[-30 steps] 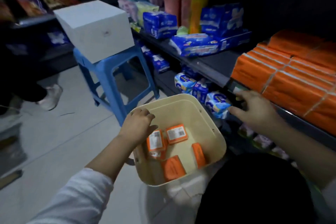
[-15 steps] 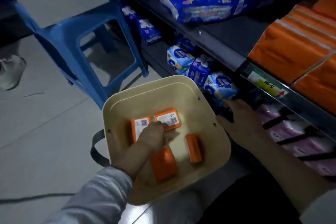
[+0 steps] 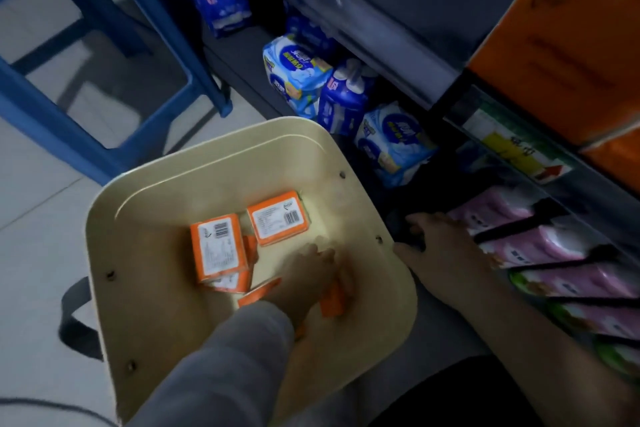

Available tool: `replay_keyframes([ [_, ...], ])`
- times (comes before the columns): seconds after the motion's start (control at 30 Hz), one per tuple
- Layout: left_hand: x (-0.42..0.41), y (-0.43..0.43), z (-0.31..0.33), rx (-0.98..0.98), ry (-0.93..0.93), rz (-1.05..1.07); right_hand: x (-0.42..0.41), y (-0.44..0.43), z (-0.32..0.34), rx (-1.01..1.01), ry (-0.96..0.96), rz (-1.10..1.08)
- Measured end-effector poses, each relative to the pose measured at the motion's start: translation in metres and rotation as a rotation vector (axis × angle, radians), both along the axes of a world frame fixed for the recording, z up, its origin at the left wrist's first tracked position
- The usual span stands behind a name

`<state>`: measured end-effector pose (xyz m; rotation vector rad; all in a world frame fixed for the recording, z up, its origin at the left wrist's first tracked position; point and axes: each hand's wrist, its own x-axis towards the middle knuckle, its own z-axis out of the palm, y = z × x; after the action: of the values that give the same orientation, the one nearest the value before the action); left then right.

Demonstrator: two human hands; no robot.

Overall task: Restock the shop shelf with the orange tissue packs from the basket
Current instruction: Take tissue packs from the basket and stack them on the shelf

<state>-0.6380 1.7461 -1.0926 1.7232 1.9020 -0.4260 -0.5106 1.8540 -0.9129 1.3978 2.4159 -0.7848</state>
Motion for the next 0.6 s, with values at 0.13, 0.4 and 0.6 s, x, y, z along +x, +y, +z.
replay_keyframes([
  [0.13, -0.015, -0.004, 0.007, -0.083, -0.064, 0.104, 0.001, 0.0, 0.0, -0.018, -0.005, -0.016],
  [0.4, -0.09, -0.032, 0.134, 0.196, -0.508, 0.346, -0.004, -0.011, 0.019, -0.04, 0.001, 0.03],
  [0.6, -0.1, -0.042, 0.205, 0.466, -0.668, 0.328, -0.022, -0.039, 0.055, -0.116, 0.357, 0.159],
])
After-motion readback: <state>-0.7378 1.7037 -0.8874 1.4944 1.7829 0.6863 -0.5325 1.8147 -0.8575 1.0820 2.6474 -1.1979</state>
